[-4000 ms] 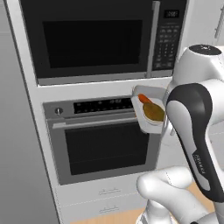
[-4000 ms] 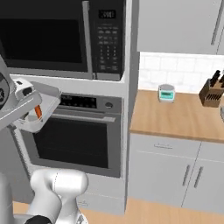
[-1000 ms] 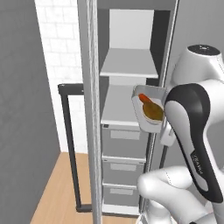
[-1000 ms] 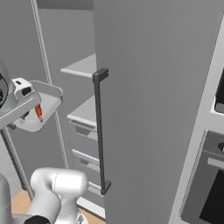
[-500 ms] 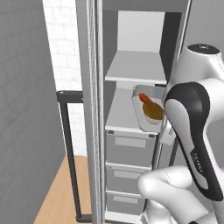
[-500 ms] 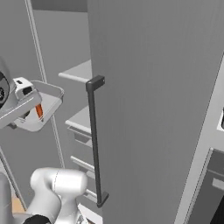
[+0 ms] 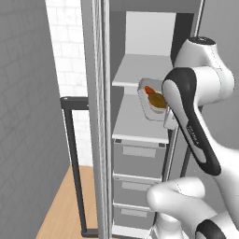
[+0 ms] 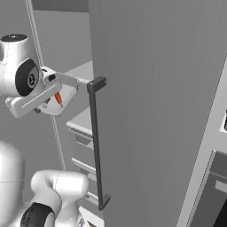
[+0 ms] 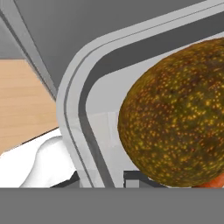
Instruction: Take the meat container that has the steak and place it on the second highest rack of the freezer. Then take the vegetable container that has the carrot and avocado and place it on the highest rack of the freezer.
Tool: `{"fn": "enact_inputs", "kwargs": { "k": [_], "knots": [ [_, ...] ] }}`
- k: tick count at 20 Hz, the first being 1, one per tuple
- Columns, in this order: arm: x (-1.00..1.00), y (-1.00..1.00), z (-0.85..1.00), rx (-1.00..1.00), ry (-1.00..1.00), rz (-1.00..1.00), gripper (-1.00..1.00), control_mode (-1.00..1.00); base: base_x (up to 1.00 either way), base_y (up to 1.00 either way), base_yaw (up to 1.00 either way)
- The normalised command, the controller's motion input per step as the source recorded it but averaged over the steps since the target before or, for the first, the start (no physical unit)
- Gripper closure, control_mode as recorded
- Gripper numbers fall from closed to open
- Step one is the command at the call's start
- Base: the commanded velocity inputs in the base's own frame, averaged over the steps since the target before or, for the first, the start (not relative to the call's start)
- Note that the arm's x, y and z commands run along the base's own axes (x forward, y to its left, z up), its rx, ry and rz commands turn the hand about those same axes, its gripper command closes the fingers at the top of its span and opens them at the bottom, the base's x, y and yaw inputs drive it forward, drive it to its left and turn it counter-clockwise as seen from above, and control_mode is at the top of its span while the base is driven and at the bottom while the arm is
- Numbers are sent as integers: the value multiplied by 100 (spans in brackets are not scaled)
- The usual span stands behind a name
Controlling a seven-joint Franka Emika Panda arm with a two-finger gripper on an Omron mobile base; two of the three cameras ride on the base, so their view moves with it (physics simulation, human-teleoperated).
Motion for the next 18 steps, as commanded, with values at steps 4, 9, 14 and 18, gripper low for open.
{"fn": "enact_inputs", "kwargs": {
  "k": [4,9,14,18],
  "knots": [
    [100,-19,3,-4,0,-3,100,-100,0,0,0],
    [100,0,0,-5,0,-1,100,-100,0,0,0],
    [96,0,1,-10,-7,-6,100,-100,0,0,0],
    [100,0,0,-9,-4,-6,100,-100,0,0,0]
  ]
}}
